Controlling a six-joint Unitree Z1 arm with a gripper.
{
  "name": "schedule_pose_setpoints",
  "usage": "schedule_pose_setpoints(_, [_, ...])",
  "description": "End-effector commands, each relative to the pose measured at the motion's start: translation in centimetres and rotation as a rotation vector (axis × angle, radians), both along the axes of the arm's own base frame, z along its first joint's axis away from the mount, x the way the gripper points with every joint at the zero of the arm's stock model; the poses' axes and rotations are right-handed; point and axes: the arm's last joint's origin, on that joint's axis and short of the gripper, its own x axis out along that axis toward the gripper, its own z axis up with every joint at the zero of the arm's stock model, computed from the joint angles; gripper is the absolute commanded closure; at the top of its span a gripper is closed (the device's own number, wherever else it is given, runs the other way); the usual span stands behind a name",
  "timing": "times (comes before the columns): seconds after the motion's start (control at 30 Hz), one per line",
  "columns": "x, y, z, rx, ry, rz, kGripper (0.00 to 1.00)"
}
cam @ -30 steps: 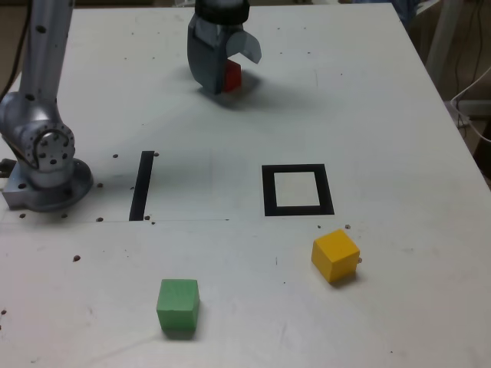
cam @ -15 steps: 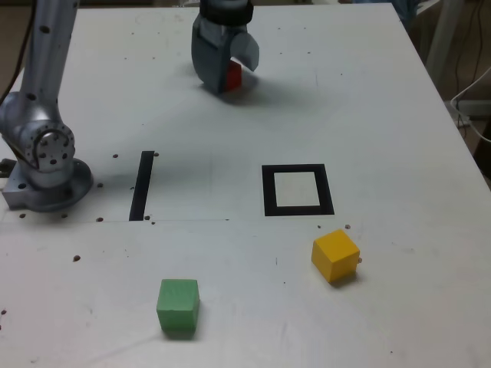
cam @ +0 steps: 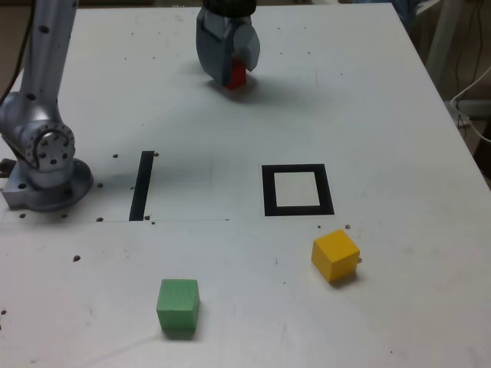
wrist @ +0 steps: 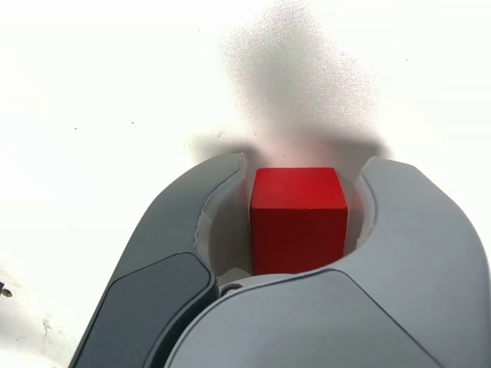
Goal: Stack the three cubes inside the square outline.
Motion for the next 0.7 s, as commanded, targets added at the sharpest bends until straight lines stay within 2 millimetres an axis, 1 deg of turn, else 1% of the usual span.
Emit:
schedule_pose_setpoints(0.0, [0.0,0.0,0.4,0.006,-0.006,-0.002,0.69])
schedule_pose_setpoints(0.13, [0.0,-0.1,0.4,0.011,-0.006,-0.006,0.78])
schedule_pose_setpoints(0.27, [0.1,-0.2,0.2,0.013,-0.003,-0.011,0.84])
schedule_pose_setpoints(0.5, [0.8,-0.5,0.3,0.037,-0.017,-0.04,0.9])
schedule_pose_setpoints(0.6, [1.3,-0.9,0.8,0.058,-0.038,-0.078,0.91])
schedule_pose_setpoints(0.67, [1.6,-1.5,1.5,0.072,-0.052,-0.111,0.92])
